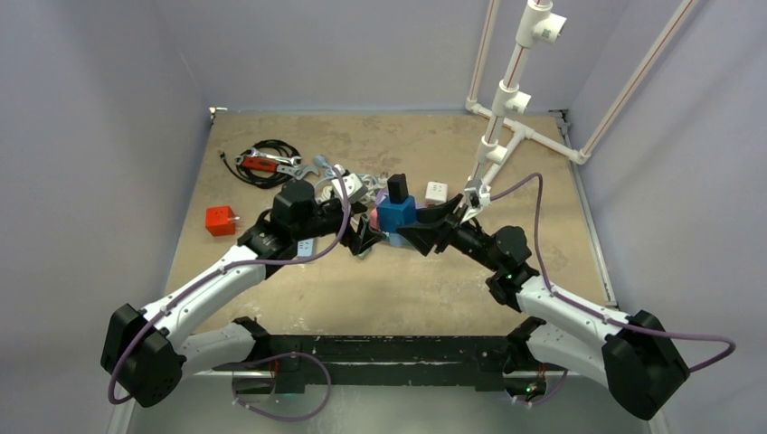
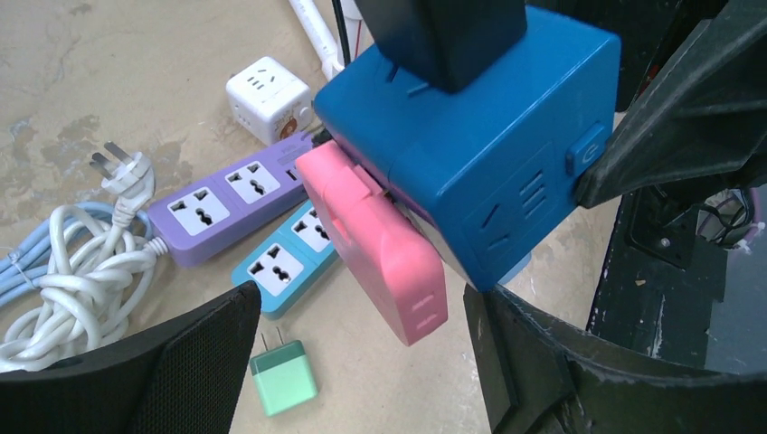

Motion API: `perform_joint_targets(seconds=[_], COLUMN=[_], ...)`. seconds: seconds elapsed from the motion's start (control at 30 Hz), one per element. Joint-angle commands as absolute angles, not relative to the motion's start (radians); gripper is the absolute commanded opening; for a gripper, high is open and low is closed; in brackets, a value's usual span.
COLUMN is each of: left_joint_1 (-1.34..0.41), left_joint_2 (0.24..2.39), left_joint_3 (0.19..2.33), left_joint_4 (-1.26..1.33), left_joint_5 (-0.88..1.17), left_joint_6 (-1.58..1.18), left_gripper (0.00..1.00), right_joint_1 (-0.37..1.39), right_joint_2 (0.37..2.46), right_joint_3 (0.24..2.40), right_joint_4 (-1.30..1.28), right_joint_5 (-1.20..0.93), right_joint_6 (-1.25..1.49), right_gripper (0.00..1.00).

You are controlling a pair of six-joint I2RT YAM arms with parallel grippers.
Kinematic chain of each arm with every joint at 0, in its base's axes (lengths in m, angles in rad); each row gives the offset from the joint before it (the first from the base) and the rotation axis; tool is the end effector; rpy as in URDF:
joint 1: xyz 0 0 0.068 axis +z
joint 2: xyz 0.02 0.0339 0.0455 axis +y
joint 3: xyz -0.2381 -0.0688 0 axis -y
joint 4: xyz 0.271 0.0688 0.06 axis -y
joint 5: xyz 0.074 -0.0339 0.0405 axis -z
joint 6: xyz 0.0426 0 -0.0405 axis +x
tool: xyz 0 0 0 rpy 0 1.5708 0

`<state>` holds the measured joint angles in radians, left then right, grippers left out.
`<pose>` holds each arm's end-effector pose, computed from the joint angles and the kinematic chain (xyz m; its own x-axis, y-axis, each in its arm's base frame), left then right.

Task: Pull the plug off the socket
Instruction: Remove the plug from the socket.

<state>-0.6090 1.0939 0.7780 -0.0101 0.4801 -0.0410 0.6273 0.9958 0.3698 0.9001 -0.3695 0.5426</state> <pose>0.2289 -0.1837 0.2621 -0.2980 0.1635 -0.9405 0.8548 0.4843 -0.1866 0.1972 0.1620 0.2339 -0.2403 0.4205 -0.8749 -0.8229 0.3897 0.4134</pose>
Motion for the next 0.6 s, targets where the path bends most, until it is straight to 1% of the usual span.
perform_joint_targets(seconds=[0.0, 0.07, 0.27, 0.47, 0.57], left_joint_1=[-0.612, -0.612, -0.612, -0.613, -0.612], left_joint_2=[1.078, 1.078, 1.075, 1.044, 1.036], left_joint_3=[0.754, 0.749, 0.764, 0.766, 0.761], left_joint_4=[0.100, 0.113, 0.060, 0.029, 0.033], left_joint_5=[0.473, 0.461, 0.334, 0.168, 0.146], left_joint_6=[-0.087, -0.092, -0.071, -0.058, -0.058], left_gripper=[0.82, 0.82, 0.80, 0.80, 0.80], right_joint_1=[0.624, 0.623, 0.624, 0.623, 0.624], right_joint_2=[1.004, 1.006, 0.994, 1.000, 1.019], right_joint_3=[0.396, 0.396, 0.396, 0.410, 0.418], right_joint_4=[1.042, 1.046, 1.038, 1.030, 1.040], right_joint_5=[-0.412, -0.418, -0.415, -0.451, -0.482], right_joint_6=[0.561, 0.561, 0.564, 0.551, 0.553], right_gripper=[0.00, 0.00, 0.00, 0.00, 0.00])
